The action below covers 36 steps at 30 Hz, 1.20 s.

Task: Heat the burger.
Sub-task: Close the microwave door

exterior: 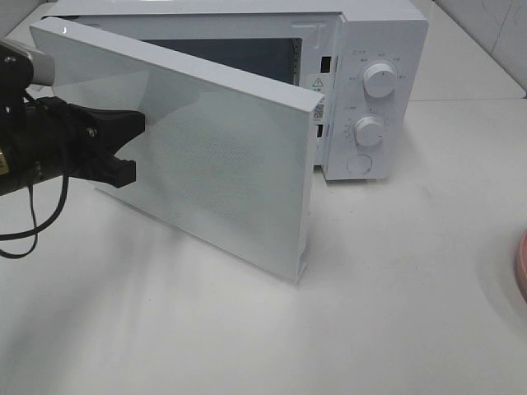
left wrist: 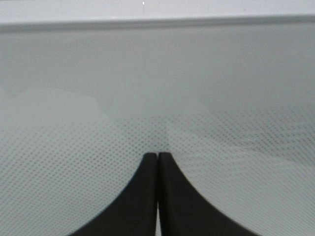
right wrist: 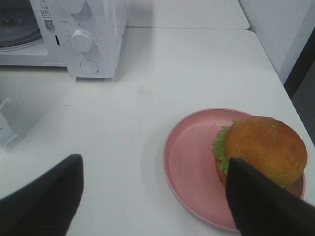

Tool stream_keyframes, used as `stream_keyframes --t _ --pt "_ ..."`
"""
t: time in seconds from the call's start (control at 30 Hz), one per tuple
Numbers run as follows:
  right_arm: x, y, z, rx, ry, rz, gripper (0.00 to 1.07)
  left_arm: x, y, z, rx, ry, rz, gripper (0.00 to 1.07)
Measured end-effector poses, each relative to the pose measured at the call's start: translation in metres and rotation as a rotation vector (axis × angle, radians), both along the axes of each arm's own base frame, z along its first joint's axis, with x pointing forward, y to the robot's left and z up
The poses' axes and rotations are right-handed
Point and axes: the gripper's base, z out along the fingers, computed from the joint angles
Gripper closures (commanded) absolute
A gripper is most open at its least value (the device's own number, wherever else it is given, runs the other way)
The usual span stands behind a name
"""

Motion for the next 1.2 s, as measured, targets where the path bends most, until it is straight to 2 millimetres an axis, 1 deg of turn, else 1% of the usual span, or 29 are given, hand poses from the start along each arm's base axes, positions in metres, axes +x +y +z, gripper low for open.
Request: stream_keyframes --t 0.03,0.1,0.13,0.23,0.3,0.33,0.4,0.43,0.47,0.5,0.53,0.57,0.63,0.67,0.7,0.77,0.8,0.83,0.87,0.93,0.97,1.03,1.07,1.2 --pt "0.0 0.0 0.0 0.0 0.0 0.0 0.32 0.003 -0.006 0.0 0.002 0.0 -0.012 1.07" --pt "0.0 0.0 0.0 0.0 0.0 0.0 0.32 0.005 -0.01 0.001 0.001 -0.005 -0.021 1.07" --pt "0.0 0.0 0.0 0.0 0.0 0.0 0.32 0.007 -0.017 0.003 -0.006 -0.012 -0.034 1.07" --pt "0.0 0.0 0.0 0.0 0.0 0.0 0.32 0.009 -0.021 0.004 -0.009 -0.012 -0.04 1.07" --pt "0.0 0.0 0.0 0.0 0.0 0.0 0.32 0.013 -0.036 0.003 -0.01 0.002 -0.048 1.07" --pt "0.0 0.0 0.0 0.0 0.0 0.0 0.32 0.013 -0.036 0.003 -0.01 0.002 -0.048 1.07" --pt "0.0 0.0 0.0 0.0 0.0 0.0 0.32 0.015 -0.049 0.003 -0.006 0.005 -0.073 1.07" --pt "0.0 0.0 0.0 0.0 0.0 0.0 0.32 0.015 -0.049 0.003 -0.006 0.005 -0.073 1.07" --pt "0.0 0.0 0.0 0.0 0.0 0.0 0.32 0.015 -0.054 0.005 -0.01 -0.001 -0.082 1.07" --pt "0.0 0.0 0.0 0.0 0.0 0.0 0.32 0.019 -0.063 0.007 -0.018 -0.007 -0.091 1.07" --pt "0.0 0.0 0.0 0.0 0.0 0.0 0.32 0.019 -0.063 0.007 -0.018 -0.007 -0.091 1.07" --pt "0.0 0.0 0.0 0.0 0.0 0.0 0.32 0.023 -0.07 0.006 -0.015 -0.002 -0.095 1.07" --pt "0.0 0.0 0.0 0.0 0.0 0.0 0.32 0.025 -0.072 0.006 -0.014 -0.001 -0.094 1.07" --pt "0.0 0.0 0.0 0.0 0.0 0.0 0.32 0.028 -0.079 0.007 -0.014 -0.002 -0.098 1.07" --pt "0.0 0.0 0.0 0.0 0.0 0.0 0.32 0.028 -0.079 0.007 -0.014 -0.002 -0.098 1.07" --pt "0.0 0.0 0.0 0.0 0.0 0.0 0.32 0.033 -0.089 0.008 -0.024 -0.014 -0.11 1.07" --pt "0.0 0.0 0.0 0.0 0.0 0.0 0.32 0.033 -0.089 0.008 -0.024 -0.014 -0.11 1.07" --pt "0.0 0.0 0.0 0.0 0.0 0.0 0.32 0.037 -0.095 0.009 -0.032 -0.022 -0.119 1.07" --pt "0.0 0.0 0.0 0.0 0.0 0.0 0.32 0.037 -0.095 0.009 -0.032 -0.022 -0.119 1.07" --pt "0.0 0.0 0.0 0.0 0.0 0.0 0.32 0.041 -0.104 0.007 -0.037 -0.019 -0.122 1.07" --pt "0.0 0.0 0.0 0.0 0.0 0.0 0.32 0.041 -0.104 0.007 -0.037 -0.019 -0.122 1.07" --pt "0.0 0.0 0.0 0.0 0.0 0.0 0.32 0.046 -0.112 0.008 -0.034 -0.011 -0.117 1.07" --pt "0.0 0.0 0.0 0.0 0.0 0.0 0.32 0.046 -0.112 0.008 -0.034 -0.011 -0.117 1.07" --pt "0.0 0.0 0.0 0.0 0.0 0.0 0.32 0.053 -0.123 0.004 -0.037 -0.005 -0.119 1.07"
